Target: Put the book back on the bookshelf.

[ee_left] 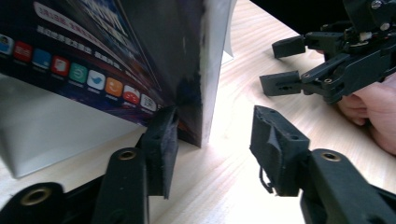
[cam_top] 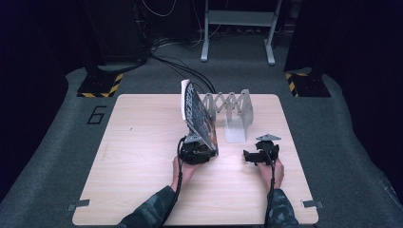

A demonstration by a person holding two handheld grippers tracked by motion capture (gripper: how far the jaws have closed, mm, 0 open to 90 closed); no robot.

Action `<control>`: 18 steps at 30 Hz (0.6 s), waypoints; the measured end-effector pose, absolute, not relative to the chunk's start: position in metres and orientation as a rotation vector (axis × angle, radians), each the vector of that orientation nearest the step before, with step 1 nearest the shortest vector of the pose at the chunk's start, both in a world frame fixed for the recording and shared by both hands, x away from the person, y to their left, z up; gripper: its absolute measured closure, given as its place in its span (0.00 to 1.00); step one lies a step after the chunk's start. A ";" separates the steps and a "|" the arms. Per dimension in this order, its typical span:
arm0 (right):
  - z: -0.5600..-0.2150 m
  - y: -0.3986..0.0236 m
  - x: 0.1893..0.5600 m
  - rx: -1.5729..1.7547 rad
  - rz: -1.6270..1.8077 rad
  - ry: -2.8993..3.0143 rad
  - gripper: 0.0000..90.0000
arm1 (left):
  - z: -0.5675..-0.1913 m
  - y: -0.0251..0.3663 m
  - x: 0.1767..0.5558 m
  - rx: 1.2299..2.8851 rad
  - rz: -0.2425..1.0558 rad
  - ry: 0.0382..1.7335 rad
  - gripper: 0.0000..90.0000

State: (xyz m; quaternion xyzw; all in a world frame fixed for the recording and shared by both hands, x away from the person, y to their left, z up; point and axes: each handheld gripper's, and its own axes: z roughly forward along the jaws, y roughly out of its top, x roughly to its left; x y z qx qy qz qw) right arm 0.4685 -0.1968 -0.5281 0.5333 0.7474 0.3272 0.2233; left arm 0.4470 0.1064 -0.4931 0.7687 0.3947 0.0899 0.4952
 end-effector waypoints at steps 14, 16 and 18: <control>-0.528 -0.197 0.468 1.473 0.904 2.063 0.04 | -0.466 0.124 0.429 1.938 0.407 0.914 0.20; -0.528 -0.197 0.468 1.473 0.904 2.063 0.04 | -0.462 0.128 0.424 1.939 0.431 0.906 0.17; -0.528 -0.197 0.468 1.474 0.904 2.063 0.04 | -0.457 0.135 0.420 1.940 0.457 0.897 0.17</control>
